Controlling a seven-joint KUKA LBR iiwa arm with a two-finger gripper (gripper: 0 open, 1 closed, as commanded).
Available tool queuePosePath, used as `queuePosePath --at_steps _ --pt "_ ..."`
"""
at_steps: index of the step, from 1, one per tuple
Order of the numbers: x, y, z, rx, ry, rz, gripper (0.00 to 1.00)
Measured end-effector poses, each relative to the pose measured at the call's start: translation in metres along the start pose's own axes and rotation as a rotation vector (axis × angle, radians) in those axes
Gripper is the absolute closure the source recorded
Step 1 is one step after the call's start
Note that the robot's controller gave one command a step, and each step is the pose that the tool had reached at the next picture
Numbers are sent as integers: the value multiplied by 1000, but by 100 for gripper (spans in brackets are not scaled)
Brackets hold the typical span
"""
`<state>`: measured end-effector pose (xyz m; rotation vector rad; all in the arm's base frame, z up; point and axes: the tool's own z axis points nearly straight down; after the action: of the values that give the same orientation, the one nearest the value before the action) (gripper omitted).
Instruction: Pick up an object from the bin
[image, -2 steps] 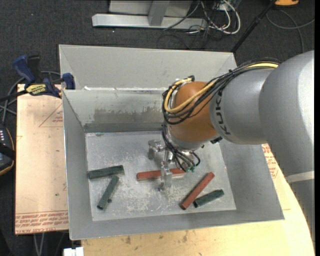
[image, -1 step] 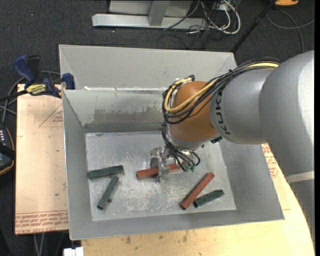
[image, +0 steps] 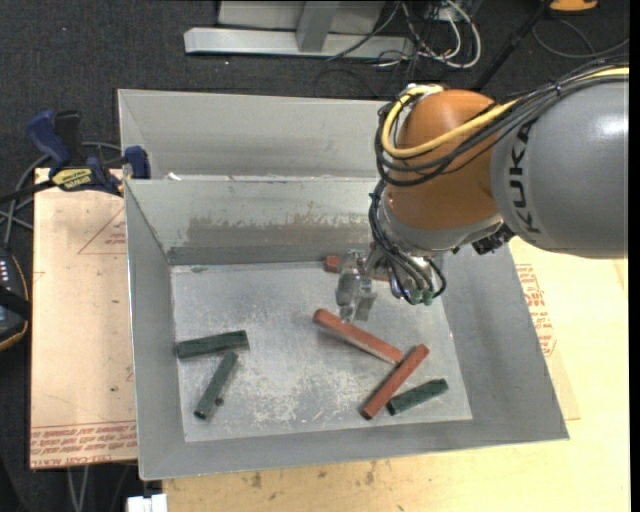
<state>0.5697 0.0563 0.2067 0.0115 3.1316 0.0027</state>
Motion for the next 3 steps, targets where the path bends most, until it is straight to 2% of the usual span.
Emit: queuePosePath --at_steps 1,2,3 --pt "1 0 5 0 7 0 0" --pt "-61 -36 138 0 1 134 0" --pt "-63 -36 133 0 -4 133 100"
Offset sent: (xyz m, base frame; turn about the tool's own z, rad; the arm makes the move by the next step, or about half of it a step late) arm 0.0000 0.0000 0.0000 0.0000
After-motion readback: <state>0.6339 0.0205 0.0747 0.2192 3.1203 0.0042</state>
